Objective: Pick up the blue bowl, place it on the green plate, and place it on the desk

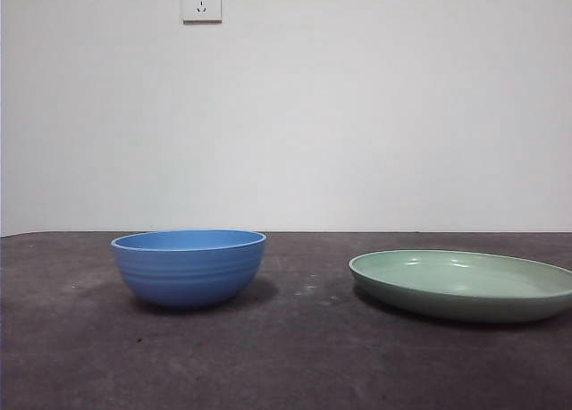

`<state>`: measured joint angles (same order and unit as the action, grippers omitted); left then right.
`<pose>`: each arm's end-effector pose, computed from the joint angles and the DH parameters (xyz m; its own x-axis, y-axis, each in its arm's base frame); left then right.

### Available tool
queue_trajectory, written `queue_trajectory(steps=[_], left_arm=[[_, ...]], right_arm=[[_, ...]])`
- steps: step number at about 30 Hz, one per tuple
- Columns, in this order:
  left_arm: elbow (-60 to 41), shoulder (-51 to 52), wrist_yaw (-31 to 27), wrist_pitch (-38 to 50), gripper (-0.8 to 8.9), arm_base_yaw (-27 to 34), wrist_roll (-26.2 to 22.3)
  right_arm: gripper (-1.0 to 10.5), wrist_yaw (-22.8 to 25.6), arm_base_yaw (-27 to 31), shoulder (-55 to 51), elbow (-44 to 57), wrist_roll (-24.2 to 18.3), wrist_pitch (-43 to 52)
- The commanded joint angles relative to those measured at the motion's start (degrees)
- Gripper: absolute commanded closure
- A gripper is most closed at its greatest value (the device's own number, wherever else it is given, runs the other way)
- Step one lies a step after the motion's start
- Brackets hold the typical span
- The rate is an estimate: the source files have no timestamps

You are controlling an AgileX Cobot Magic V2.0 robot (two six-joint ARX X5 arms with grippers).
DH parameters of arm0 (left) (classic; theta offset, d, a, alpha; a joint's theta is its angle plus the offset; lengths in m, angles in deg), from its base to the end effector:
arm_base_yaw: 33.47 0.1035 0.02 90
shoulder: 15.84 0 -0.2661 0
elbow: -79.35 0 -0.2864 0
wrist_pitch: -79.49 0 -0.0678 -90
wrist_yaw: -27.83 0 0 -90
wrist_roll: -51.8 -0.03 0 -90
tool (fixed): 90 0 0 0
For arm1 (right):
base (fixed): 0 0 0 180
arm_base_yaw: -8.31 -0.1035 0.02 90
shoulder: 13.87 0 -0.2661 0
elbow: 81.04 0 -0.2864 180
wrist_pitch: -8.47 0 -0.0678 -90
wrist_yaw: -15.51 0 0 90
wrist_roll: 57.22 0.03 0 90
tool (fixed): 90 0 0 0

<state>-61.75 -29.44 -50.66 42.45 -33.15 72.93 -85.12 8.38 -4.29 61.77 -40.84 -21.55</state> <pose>0.1155 -0.0053 0.2687 0.9605 -0.1942 -0.1994 0.1038 0.9146 -0.3908 0.1086 0.0054 0.2764 0.9822 0.1833 -0.0413 -0.1638 0.9431 0.2892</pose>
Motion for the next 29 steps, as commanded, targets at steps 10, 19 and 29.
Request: queue_trajectory(steps=[10,19,29], left_arm=[[16.2,-19.4,15.1,-12.9,8.04,-0.9,-13.0],[25.4,-28.3,18.6,-25.0,8.04,-7.3,-19.1],[26.4,-29.4,18.6,-28.4,8.04,-11.7,-20.1]], right_arm=[[9.4,-12.6,0.1,21.3,-19.6,-11.2,-19.3],[9.4,-18.7,-1.7,32.1,-29.4,-19.1,-35.2],[9.4,-19.4,-6.1,33.0,-30.1,-20.3,-40.5]])
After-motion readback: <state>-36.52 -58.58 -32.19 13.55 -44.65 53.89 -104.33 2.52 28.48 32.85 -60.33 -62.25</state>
